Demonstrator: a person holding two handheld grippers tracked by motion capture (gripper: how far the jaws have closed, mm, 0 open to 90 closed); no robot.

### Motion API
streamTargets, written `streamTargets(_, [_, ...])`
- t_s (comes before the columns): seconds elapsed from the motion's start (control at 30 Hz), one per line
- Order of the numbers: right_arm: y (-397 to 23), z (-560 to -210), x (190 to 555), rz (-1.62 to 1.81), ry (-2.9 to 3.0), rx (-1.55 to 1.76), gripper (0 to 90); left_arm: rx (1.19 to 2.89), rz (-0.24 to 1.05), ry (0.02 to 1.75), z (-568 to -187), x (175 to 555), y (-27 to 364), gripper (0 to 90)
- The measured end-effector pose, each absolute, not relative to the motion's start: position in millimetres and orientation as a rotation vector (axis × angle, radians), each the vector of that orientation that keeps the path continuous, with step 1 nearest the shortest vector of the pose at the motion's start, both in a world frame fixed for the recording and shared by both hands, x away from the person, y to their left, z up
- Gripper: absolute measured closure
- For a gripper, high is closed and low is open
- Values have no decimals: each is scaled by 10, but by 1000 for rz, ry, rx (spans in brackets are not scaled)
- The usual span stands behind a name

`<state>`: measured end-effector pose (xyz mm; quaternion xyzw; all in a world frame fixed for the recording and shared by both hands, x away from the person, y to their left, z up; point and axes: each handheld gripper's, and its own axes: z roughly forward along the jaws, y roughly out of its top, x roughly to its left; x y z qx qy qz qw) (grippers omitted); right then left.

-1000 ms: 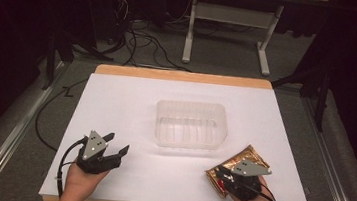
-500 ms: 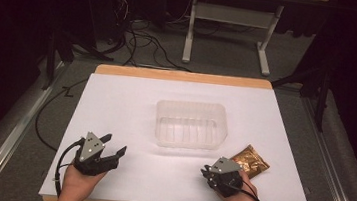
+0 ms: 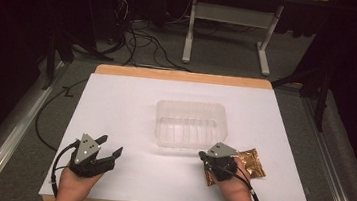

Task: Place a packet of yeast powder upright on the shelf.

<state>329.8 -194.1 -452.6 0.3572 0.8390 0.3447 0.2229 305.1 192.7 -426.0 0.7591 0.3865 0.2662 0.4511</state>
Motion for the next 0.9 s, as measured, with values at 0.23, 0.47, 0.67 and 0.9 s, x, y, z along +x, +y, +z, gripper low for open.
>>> streamTargets(0.23, [-1981,-4461,3265,1054,2293,995,773,1881,653,950,-4263,3063,1930,359])
streamTargets(0.47, [-2415,-4338,3104,1133,2165,1125,584,1875,646,945,-4256,3081,1897,358])
streamTargets(0.67, [-2866,-4324,3017,1126,2074,1241,498,1871,633,948,-4259,3106,1884,358])
streamTargets(0.9, [-3226,-4350,2971,1115,1974,1369,398,1870,620,962,-4271,3122,1898,356])
